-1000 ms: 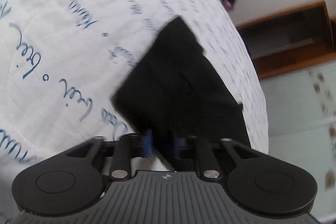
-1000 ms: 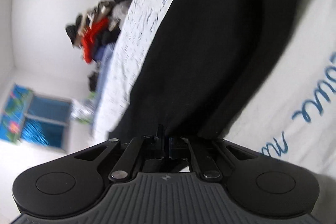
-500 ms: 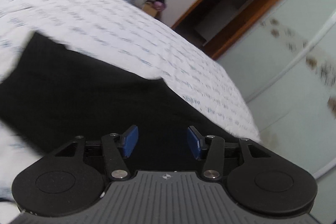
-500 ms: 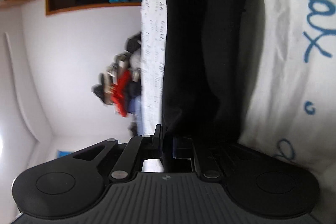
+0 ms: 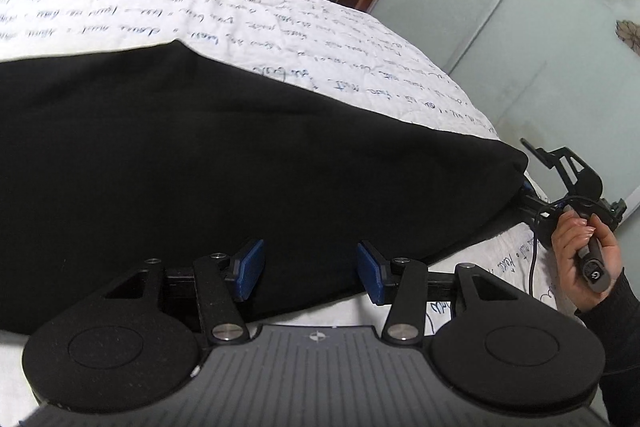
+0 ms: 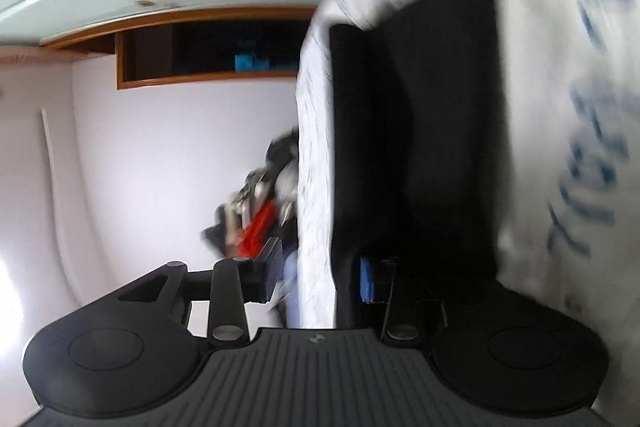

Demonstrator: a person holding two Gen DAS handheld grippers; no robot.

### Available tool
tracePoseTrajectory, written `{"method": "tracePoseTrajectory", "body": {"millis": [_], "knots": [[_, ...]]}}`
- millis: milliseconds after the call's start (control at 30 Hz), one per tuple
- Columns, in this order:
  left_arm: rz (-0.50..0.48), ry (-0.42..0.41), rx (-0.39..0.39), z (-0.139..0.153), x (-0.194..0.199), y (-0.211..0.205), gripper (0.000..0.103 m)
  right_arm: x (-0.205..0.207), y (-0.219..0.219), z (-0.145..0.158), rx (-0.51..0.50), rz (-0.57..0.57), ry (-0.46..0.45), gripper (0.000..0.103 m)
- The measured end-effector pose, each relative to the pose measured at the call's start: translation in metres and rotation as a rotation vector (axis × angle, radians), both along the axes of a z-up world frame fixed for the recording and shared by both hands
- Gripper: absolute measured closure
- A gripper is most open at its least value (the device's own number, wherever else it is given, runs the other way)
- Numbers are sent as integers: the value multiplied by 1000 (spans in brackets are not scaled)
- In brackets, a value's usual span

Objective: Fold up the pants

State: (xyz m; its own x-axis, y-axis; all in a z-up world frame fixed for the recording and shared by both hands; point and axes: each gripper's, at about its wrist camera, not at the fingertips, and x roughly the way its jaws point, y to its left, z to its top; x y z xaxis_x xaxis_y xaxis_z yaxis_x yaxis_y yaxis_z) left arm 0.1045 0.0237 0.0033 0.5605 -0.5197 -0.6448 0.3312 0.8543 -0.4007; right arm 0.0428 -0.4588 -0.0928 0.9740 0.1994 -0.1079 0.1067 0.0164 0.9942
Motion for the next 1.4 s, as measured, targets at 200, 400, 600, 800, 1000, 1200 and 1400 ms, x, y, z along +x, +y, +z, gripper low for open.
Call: {"method": "tracePoseTrajectory", "body": {"millis": [200,400,600,800,1000,1200,1400], "knots": [[-19,-20,33,-1,-6,-3,47,-12,-18,2,4,-107,-30,71],[-26,-23,40,-1,-5,-6,42,-2,-29,-2,-44,-26,43,78],[-21,-20,24,-2,-6,-4,40,2,-21,29,-310,-14,186,100],[-38,-20,32,1,-7,-7,33,-11,-20,45,-375,-36,184,100],[-46,-30,10,-3,-9,-5,29,-23,-34,13,-378,-11,219,102],[-59,-55,16,-4,-11,-5,28,-43,-63,24,-267,-134,161,96],[91,-180,40,9,-28,4,28,-71,-86,72,-381,-270,95,93]]}}
